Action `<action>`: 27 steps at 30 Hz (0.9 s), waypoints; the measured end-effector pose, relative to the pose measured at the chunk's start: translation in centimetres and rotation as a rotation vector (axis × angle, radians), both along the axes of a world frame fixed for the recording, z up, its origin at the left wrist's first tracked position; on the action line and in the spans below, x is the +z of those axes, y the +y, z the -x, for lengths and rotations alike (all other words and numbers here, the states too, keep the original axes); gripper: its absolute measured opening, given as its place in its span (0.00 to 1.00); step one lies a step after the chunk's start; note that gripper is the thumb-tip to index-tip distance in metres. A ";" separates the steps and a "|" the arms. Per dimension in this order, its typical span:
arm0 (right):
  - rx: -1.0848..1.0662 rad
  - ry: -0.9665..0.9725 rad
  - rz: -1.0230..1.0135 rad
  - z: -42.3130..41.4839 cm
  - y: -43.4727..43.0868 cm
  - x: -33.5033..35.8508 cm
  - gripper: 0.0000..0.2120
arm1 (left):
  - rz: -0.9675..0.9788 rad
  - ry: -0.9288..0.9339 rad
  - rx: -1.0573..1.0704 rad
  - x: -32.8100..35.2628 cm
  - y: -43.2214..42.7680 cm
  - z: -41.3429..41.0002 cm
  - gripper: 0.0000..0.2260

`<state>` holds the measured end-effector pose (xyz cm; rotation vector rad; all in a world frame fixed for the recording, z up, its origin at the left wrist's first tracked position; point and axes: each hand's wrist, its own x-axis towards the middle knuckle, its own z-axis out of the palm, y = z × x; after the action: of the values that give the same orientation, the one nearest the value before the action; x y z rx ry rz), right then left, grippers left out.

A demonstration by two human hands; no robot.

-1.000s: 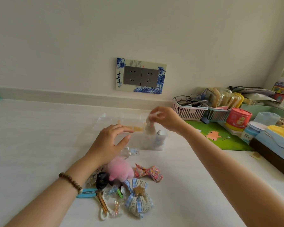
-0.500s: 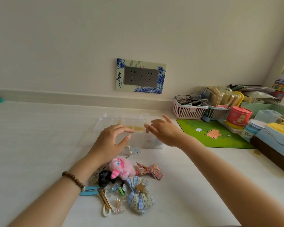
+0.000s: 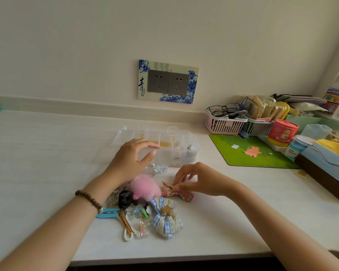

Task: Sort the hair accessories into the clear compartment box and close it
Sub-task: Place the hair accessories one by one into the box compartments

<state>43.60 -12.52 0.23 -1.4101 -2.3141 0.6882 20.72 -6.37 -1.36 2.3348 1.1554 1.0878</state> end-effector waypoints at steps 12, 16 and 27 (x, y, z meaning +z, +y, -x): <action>-0.017 0.230 0.079 0.4 -0.1 2.2 0.15 | -0.013 -0.015 -0.005 0.0 0.1 -0.1 0.10; -0.358 0.547 -0.109 0.3 2.7 3.5 0.14 | -0.009 -0.021 -0.010 0.0 0.0 -0.1 0.11; -0.543 0.222 -0.340 1.3 7.9 3.0 0.07 | -0.015 -0.022 -0.013 0.0 0.1 0.0 0.11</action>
<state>42.29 -4.59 3.26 -1.5967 -1.6666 0.2551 20.73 -6.31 -1.40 2.3324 1.1266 1.1183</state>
